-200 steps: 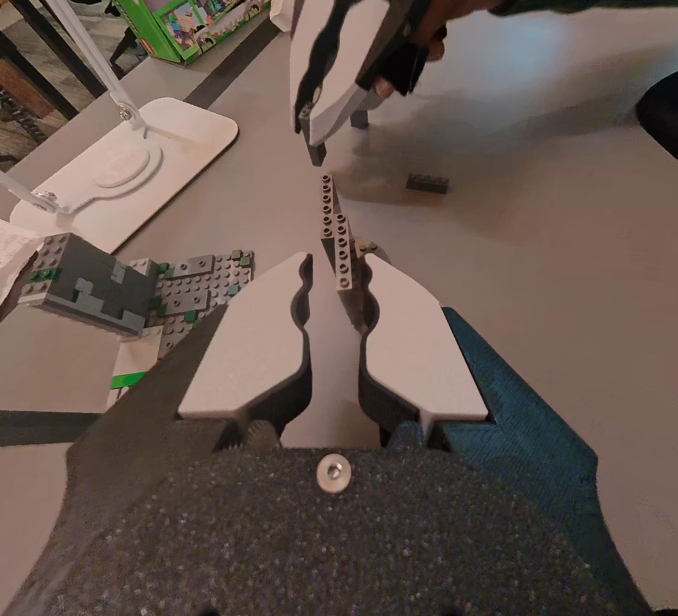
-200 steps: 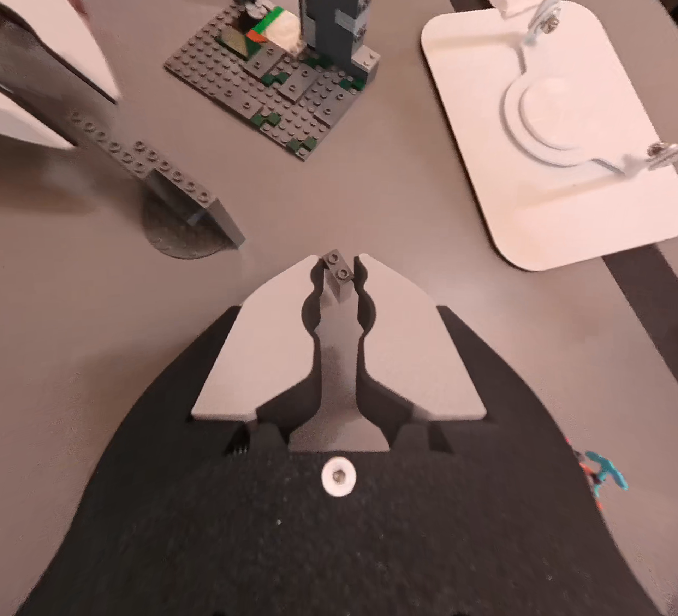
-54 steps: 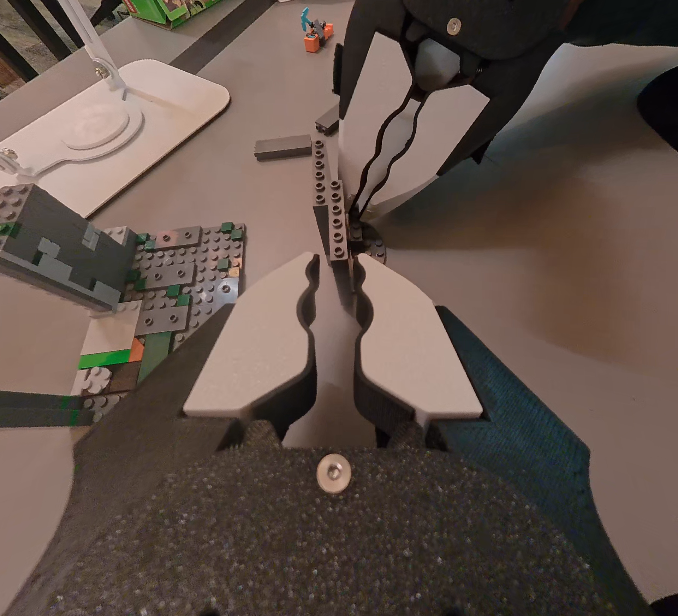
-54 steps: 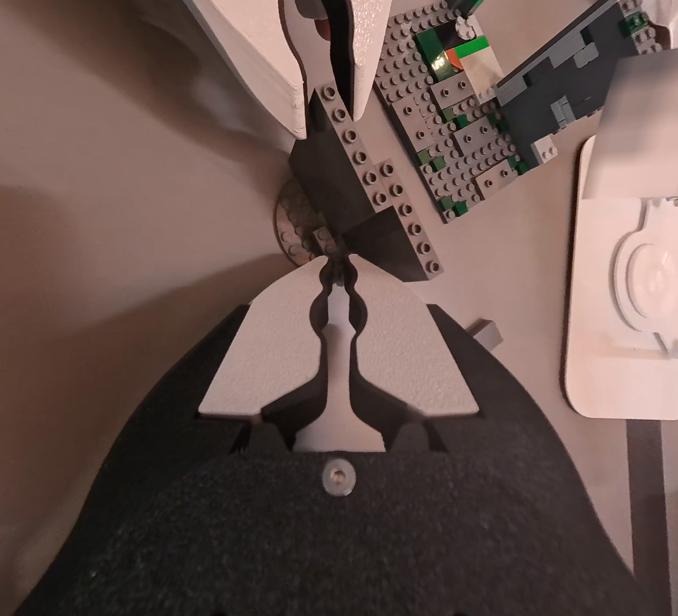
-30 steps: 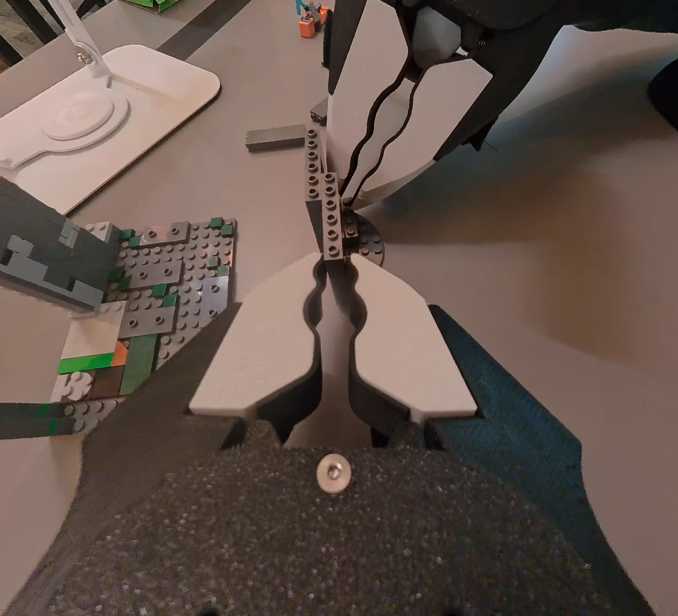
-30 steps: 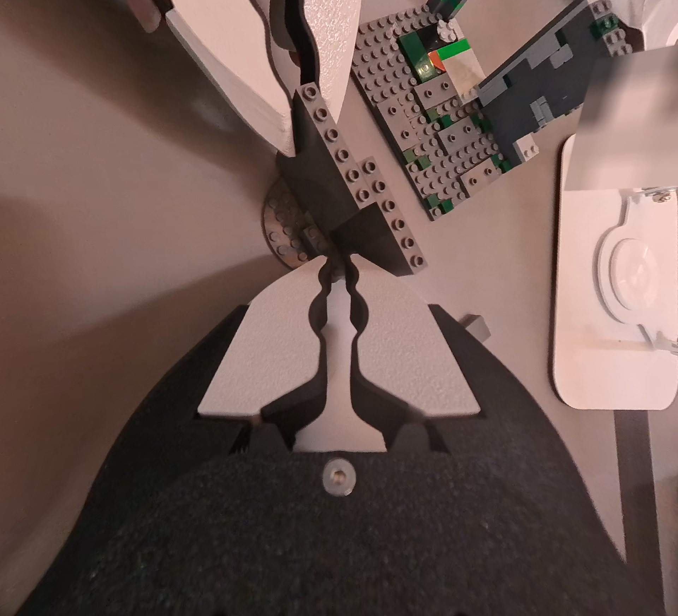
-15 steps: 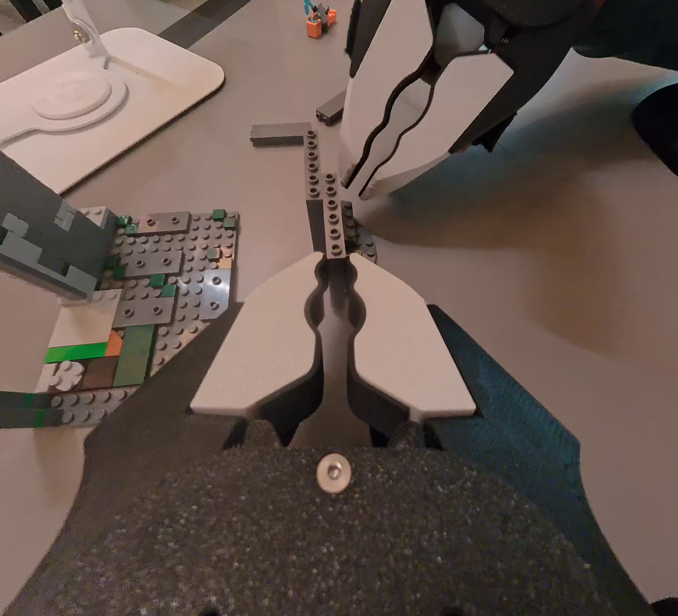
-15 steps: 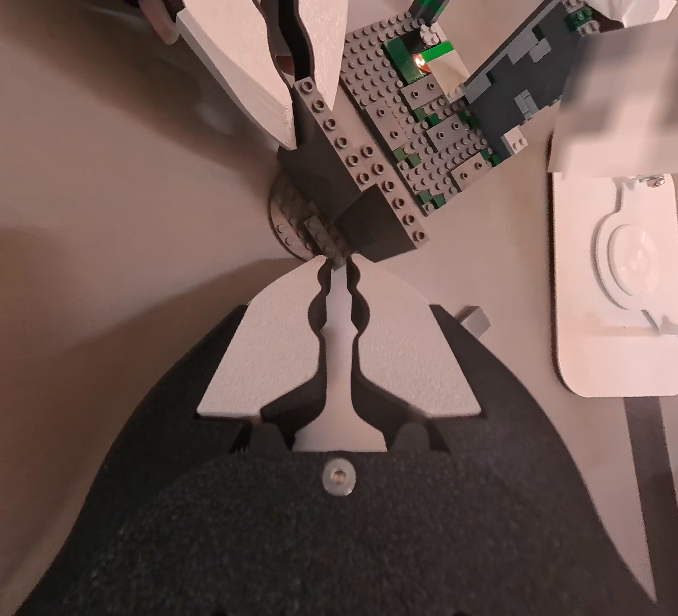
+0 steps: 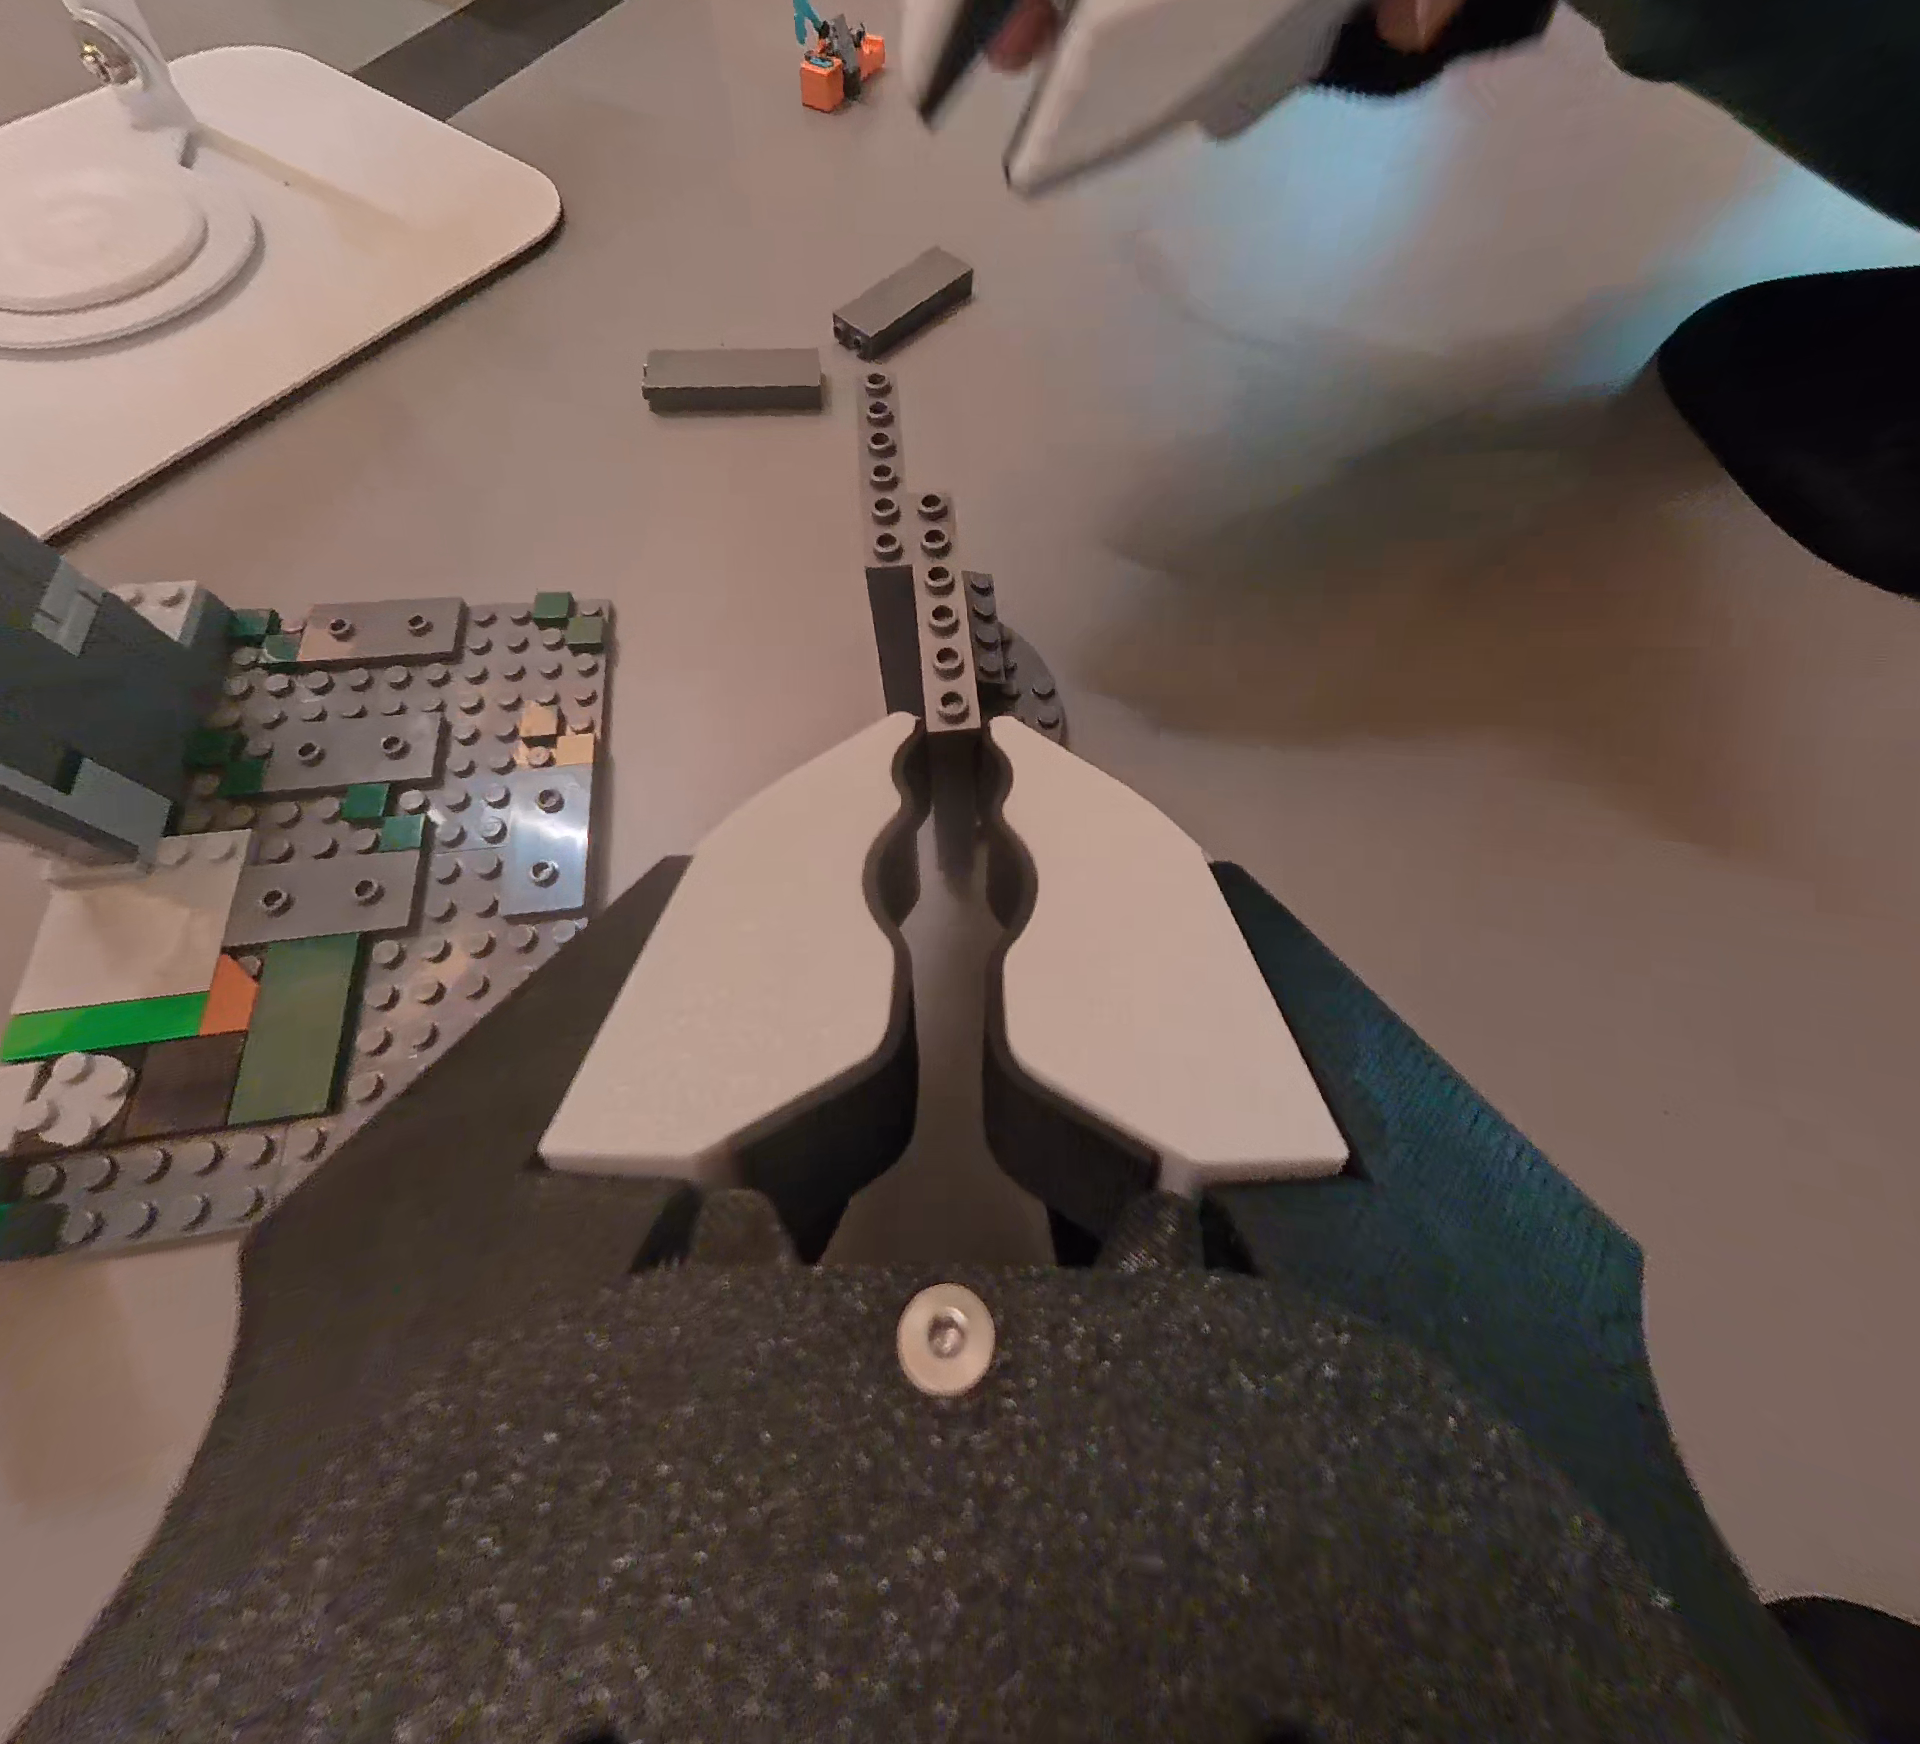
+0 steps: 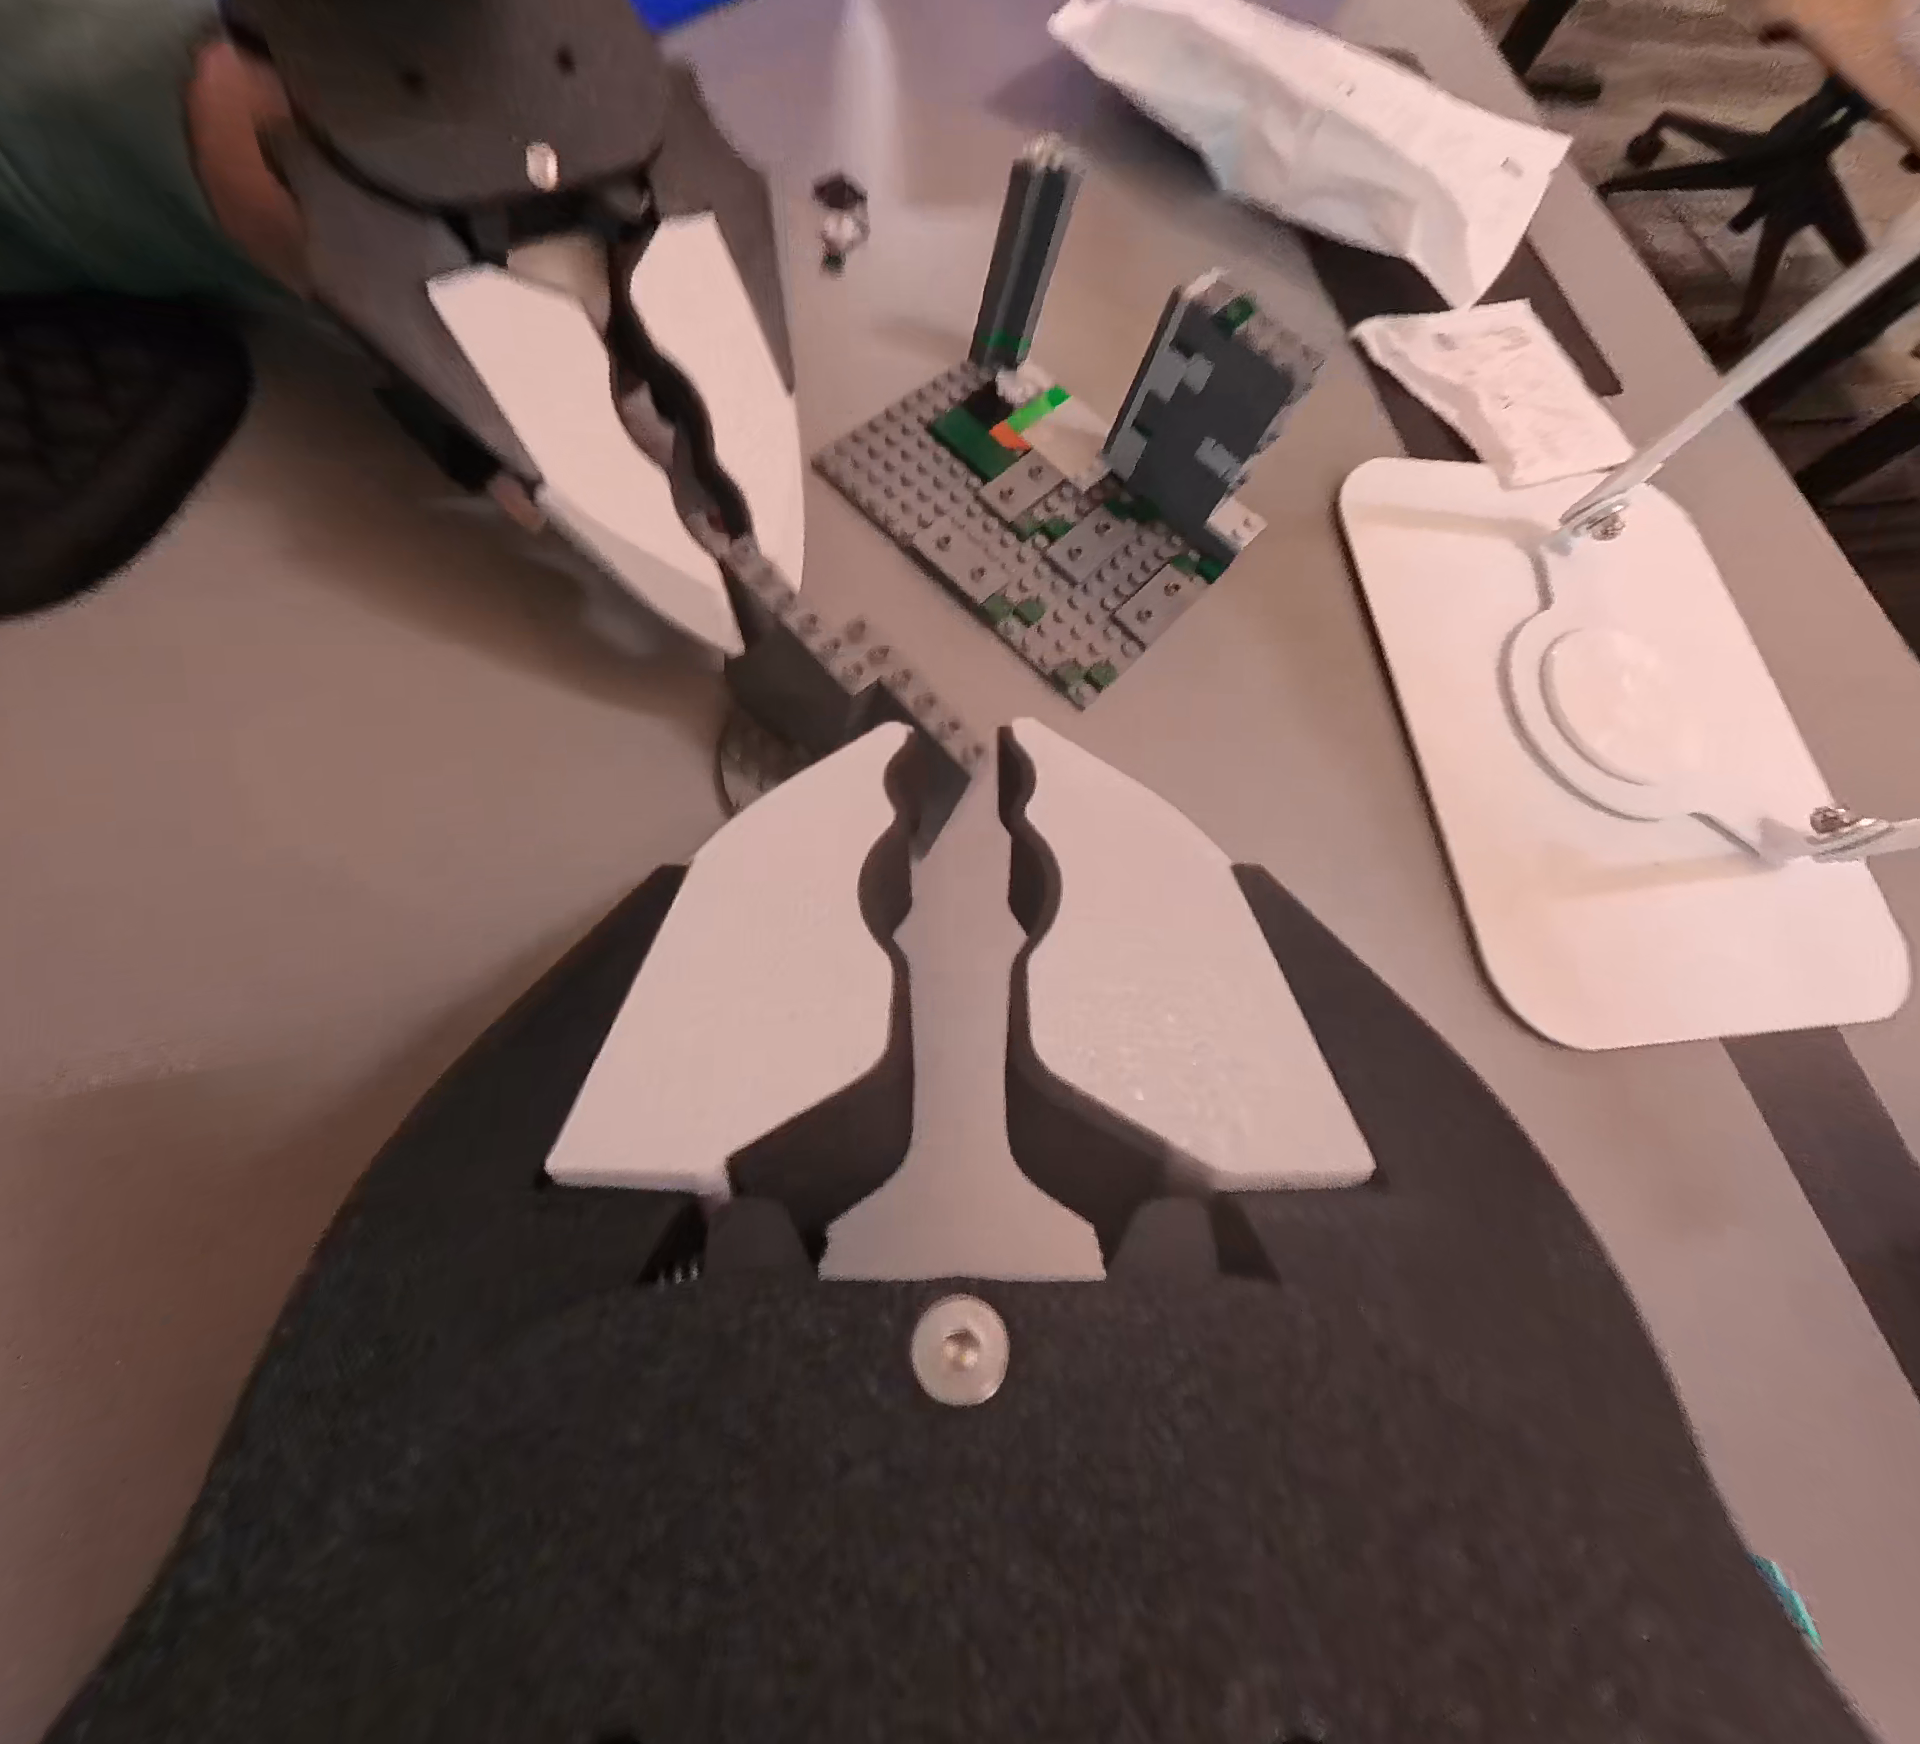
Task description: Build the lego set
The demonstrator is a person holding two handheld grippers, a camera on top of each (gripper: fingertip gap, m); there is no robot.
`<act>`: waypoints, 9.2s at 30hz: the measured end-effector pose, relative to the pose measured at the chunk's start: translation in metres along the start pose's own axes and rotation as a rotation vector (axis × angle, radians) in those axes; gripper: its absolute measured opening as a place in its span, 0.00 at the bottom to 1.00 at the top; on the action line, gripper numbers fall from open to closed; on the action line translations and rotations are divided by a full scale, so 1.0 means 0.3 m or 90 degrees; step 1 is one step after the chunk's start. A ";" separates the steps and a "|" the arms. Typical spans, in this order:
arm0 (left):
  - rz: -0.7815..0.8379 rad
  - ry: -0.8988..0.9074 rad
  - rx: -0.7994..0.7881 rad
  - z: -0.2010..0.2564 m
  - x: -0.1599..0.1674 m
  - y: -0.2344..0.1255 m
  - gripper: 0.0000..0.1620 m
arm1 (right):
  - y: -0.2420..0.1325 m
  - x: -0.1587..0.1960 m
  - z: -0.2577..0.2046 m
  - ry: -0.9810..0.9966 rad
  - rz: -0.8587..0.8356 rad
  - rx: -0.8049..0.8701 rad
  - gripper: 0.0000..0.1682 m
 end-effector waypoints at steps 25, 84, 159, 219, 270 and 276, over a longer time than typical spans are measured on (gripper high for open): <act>0.036 0.080 -0.005 0.050 -0.033 -0.012 0.04 | -0.279 -0.144 0.160 0.248 0.291 -0.150 0.25; 0.155 0.217 0.011 0.228 -0.175 -0.120 0.13 | -0.028 0.138 -0.216 0.643 0.234 -0.528 0.09; 0.277 -0.193 0.405 0.186 -0.182 -0.089 0.03 | -0.171 0.054 -0.206 0.210 0.293 -0.176 0.18; 0.118 0.080 0.182 0.161 -0.073 -0.053 0.19 | -0.088 0.097 -0.172 -0.056 0.016 -0.248 0.04; 0.001 0.142 0.083 0.193 -0.062 0.039 0.06 | -0.036 0.272 -0.216 -0.038 -0.036 -0.179 0.07; -0.059 0.148 0.070 0.198 -0.029 0.079 0.10 | 0.048 0.260 -0.252 -0.062 -0.072 -0.127 0.10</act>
Point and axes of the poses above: each gripper's, where its closed fingertips meet, y out along the fingers, x out of its underside, z = x × y across the jaws, the point moved 5 cm from there along -y, back along the fingers, and after that the axes turned 12 degrees about -z, right-handed, at the moved point
